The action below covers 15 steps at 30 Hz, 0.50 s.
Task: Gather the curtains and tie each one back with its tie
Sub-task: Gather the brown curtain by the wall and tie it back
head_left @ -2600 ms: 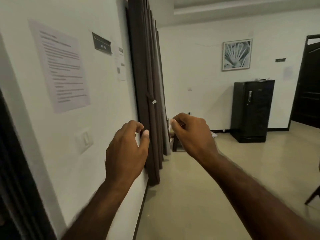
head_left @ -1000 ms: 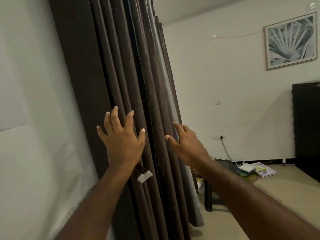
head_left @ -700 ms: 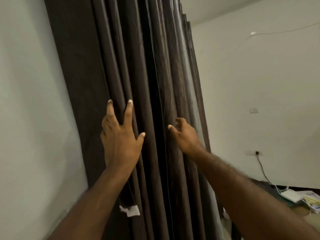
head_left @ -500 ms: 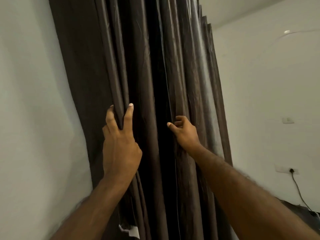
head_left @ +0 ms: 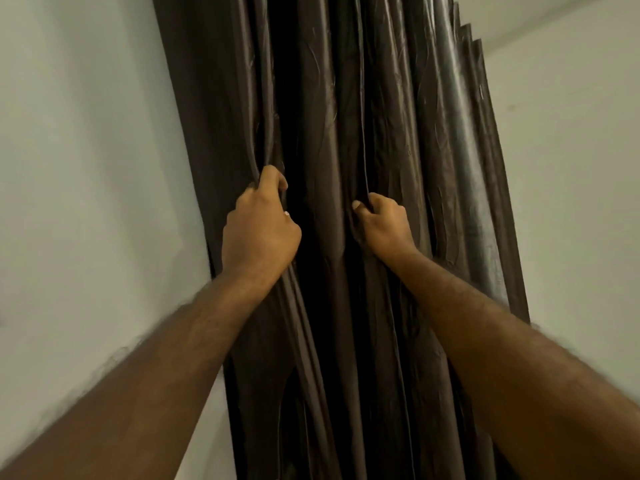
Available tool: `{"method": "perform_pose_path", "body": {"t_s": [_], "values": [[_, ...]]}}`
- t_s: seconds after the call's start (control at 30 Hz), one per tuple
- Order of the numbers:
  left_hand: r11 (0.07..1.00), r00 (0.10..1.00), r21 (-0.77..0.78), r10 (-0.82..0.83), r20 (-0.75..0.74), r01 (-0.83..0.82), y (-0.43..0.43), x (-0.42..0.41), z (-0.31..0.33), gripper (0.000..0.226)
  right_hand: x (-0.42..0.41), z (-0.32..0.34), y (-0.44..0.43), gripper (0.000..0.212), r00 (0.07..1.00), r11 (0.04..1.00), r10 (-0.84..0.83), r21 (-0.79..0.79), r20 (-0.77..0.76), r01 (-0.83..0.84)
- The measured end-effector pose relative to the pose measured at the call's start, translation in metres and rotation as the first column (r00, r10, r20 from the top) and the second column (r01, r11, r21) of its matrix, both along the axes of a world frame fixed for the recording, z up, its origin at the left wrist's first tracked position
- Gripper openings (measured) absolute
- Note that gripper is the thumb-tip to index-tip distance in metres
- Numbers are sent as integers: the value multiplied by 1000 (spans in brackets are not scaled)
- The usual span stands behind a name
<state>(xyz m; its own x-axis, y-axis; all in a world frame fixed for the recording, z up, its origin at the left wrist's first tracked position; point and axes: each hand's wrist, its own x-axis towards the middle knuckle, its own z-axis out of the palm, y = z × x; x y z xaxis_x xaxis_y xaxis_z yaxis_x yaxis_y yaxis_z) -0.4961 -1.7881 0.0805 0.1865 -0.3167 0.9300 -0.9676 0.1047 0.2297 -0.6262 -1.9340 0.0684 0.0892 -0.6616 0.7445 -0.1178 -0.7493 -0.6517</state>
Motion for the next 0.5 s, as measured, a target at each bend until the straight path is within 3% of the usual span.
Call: {"method": "perform_pose_path", "body": {"t_s": [0.17,0.4,0.5], "values": [[999,999,-6,-54,-2,54,43,20,-1,44,15,6,52,23,1000,999,-26,-22,8,27],[996,997,-48,75,33,-74,127,70,4,38,101,21,156,23,999,995,39,-97,26,-36],[997,996,-49,69,64,-66,193,102,18,41,147,29,240,23,995,980,93,-178,24,-87]]}}
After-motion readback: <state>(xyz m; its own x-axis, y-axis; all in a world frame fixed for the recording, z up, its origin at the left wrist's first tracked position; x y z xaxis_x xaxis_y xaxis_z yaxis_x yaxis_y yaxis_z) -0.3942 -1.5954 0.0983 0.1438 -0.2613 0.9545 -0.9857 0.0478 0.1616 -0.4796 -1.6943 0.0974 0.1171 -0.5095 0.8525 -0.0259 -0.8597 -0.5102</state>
